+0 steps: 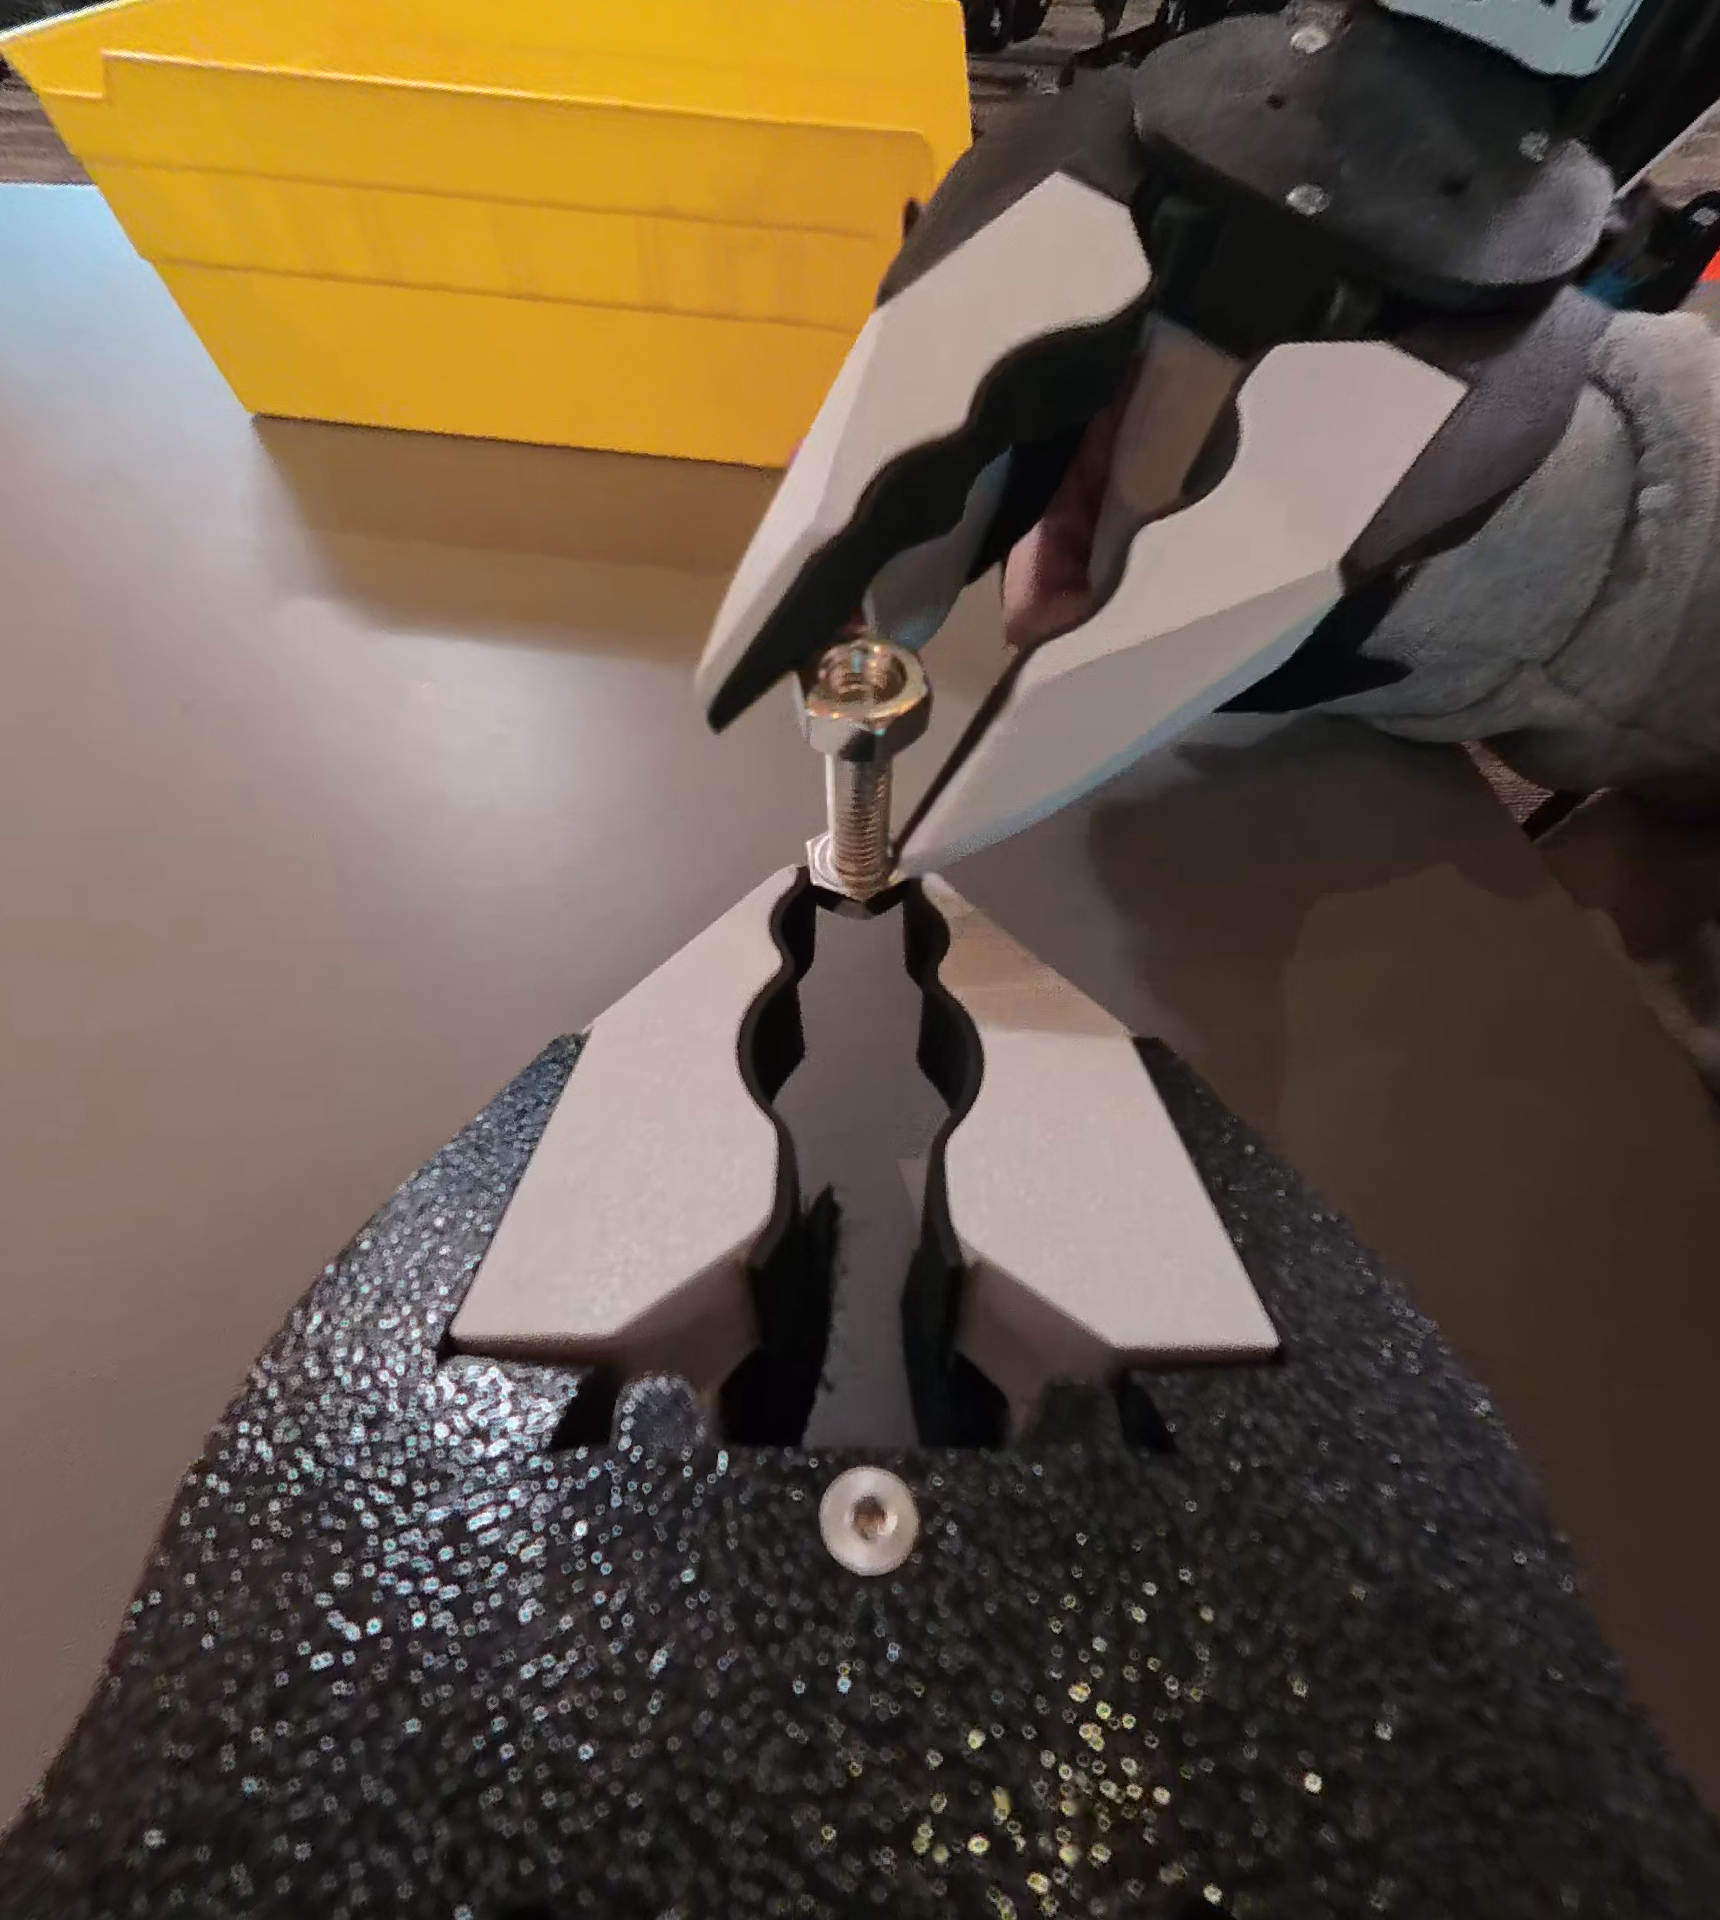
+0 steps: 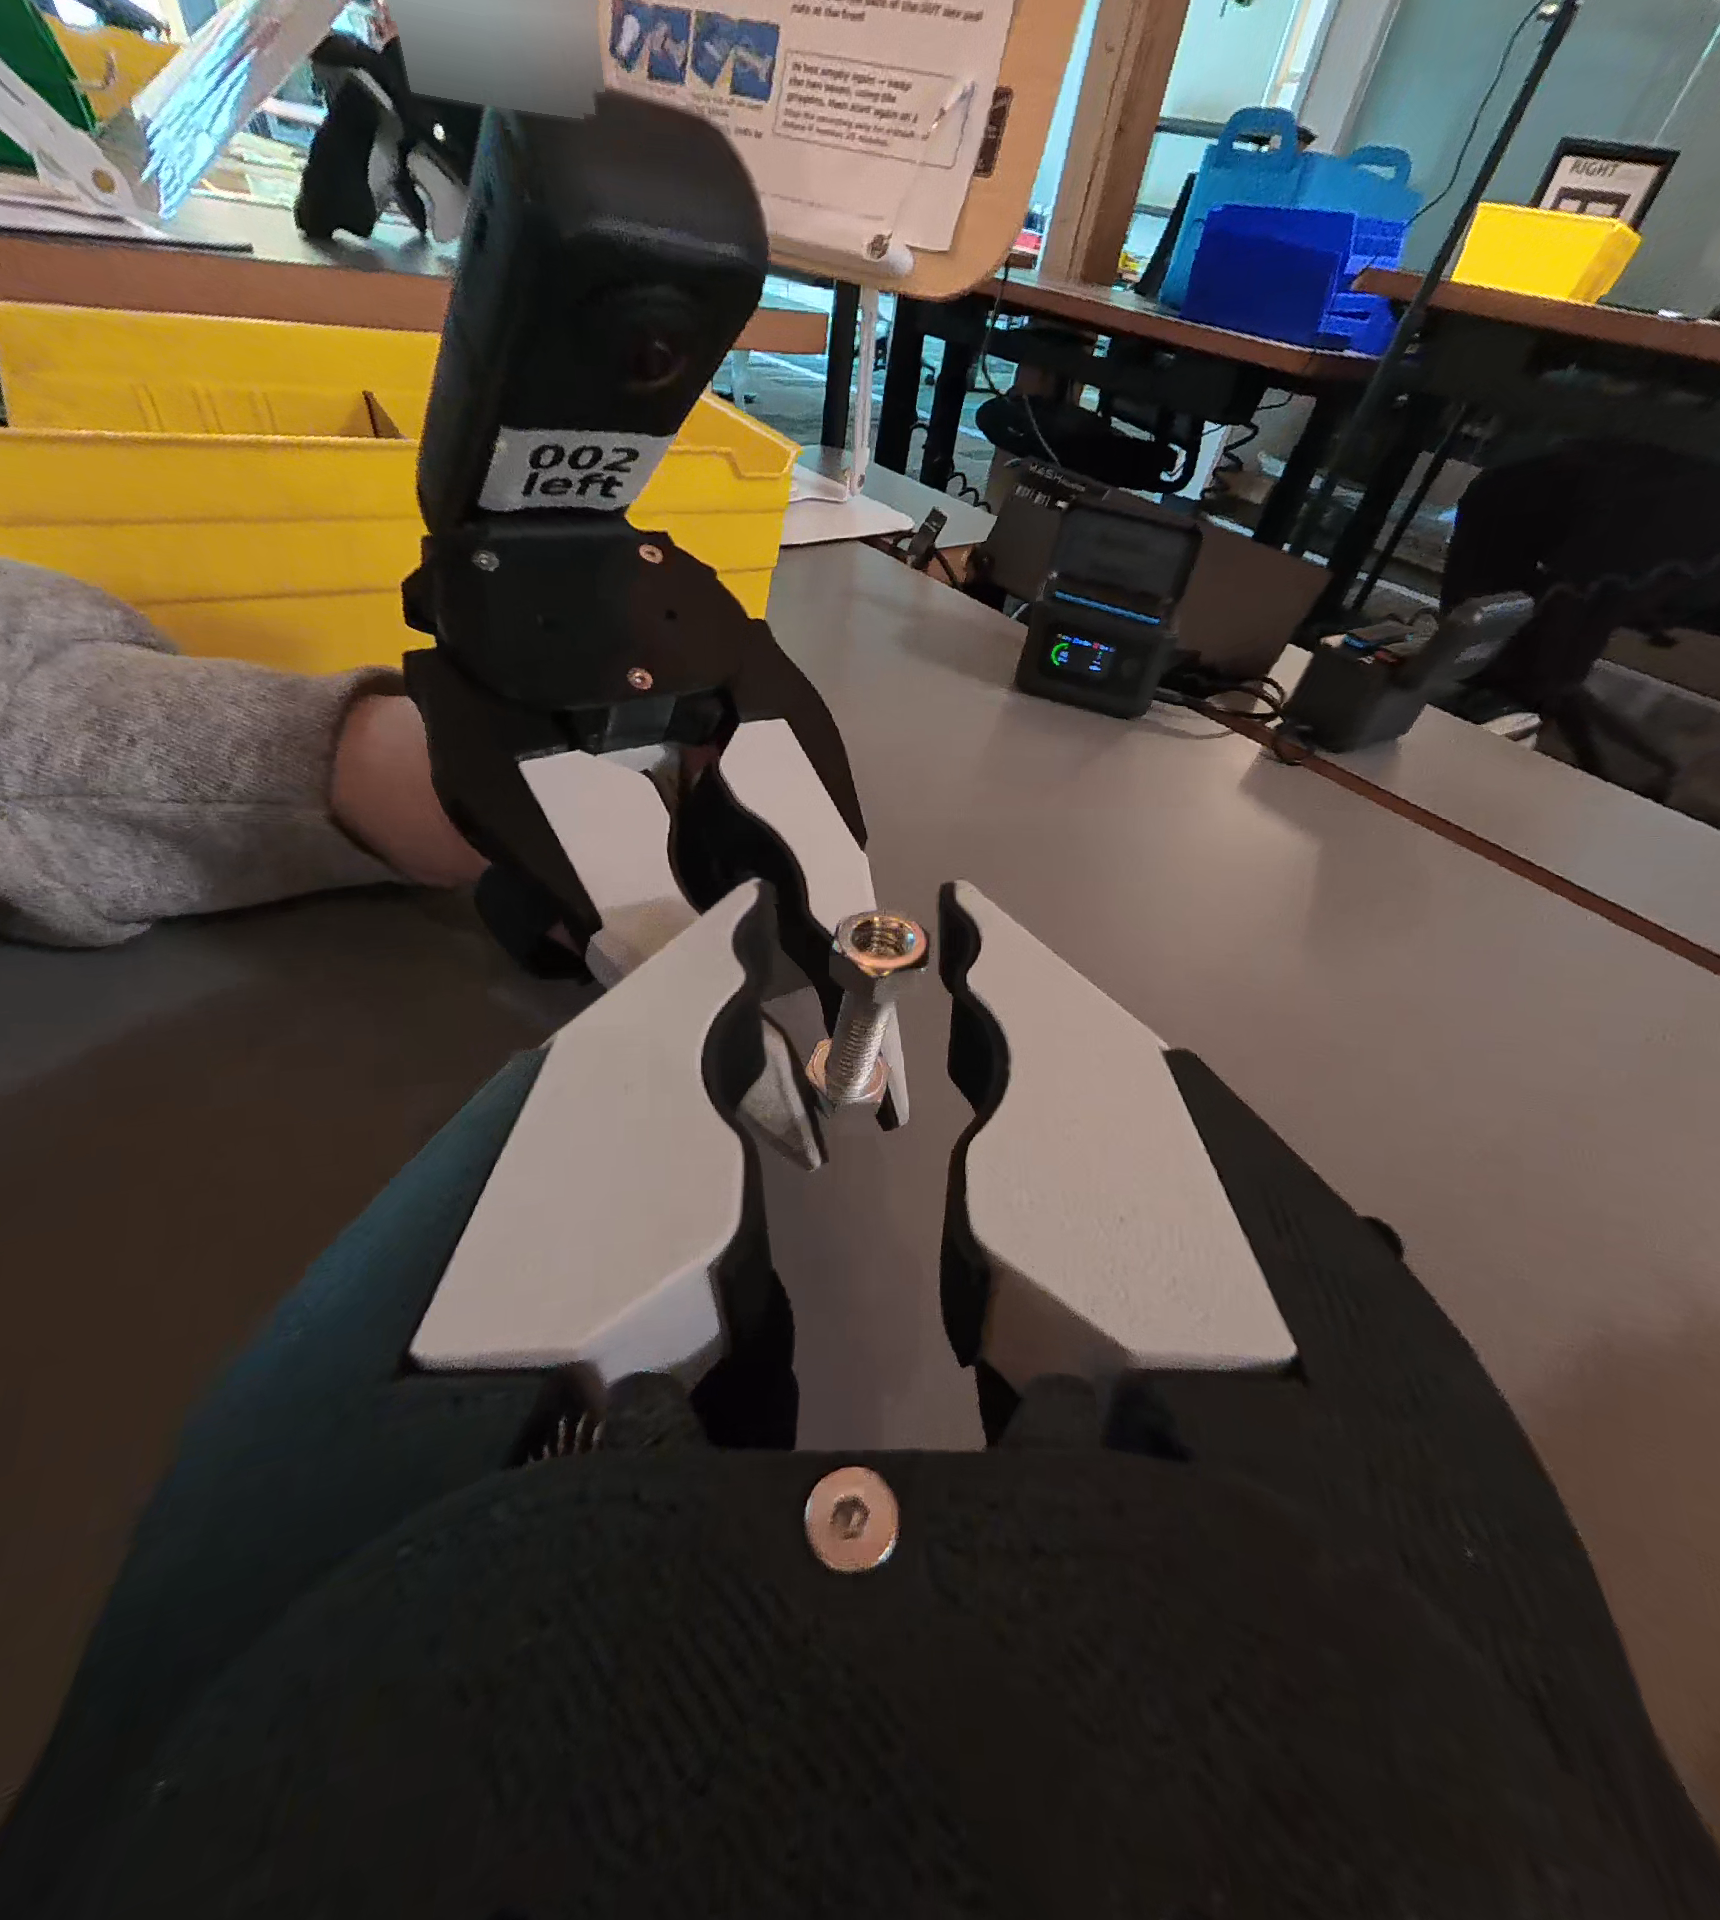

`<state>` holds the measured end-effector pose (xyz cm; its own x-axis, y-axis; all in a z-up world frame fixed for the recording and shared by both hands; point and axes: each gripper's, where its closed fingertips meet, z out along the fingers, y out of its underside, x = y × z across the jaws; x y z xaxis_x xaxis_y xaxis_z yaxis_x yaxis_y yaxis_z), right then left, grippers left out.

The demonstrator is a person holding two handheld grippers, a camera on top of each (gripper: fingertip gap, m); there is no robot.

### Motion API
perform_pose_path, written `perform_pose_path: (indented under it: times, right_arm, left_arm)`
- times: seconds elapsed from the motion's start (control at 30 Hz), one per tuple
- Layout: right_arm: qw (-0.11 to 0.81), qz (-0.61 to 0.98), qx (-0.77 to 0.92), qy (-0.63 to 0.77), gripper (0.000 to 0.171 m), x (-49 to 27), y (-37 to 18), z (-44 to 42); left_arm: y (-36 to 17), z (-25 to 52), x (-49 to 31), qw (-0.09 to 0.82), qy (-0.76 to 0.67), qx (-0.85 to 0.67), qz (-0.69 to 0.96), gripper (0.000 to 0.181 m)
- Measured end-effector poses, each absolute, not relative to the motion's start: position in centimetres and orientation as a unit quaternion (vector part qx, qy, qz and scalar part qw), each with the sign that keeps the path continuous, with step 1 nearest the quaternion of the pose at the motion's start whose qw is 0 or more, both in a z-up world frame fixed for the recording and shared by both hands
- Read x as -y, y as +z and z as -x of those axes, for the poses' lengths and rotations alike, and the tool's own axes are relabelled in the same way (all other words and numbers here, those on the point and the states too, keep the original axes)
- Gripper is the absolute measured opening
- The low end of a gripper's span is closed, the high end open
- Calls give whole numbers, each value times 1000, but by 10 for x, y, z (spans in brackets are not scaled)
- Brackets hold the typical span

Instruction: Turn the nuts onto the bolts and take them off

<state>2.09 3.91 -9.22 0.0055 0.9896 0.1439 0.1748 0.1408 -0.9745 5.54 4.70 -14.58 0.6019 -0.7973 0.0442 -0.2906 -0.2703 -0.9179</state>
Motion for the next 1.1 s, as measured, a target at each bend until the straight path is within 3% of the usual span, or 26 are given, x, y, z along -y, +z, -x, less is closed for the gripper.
perform_pose_path:
  times: [0.1,0.37,0.57,0.7,1.1]
  right_arm:
    - [501,508,569,409,17,-42,-92,-20]
    - [551,563,502,357,17,-54,-91,-20]
    - [593,596,452,299,19,-58,-97,-26]
    - [568,583,470,342,36,-48,-98,-26]
    - [566,562,495,345,28,-53,-96,-32]
  left_arm:
    - [-144,-55,-47,488,-263,-361,749,15]
    - [-144,-57,-53,489,-252,-330,767,15]
    - [-149,-61,-52,480,-236,-339,774,15]
    - [-149,-57,-54,482,-235,-333,776,15]
    - [-149,-69,-45,475,-249,-368,760,15]
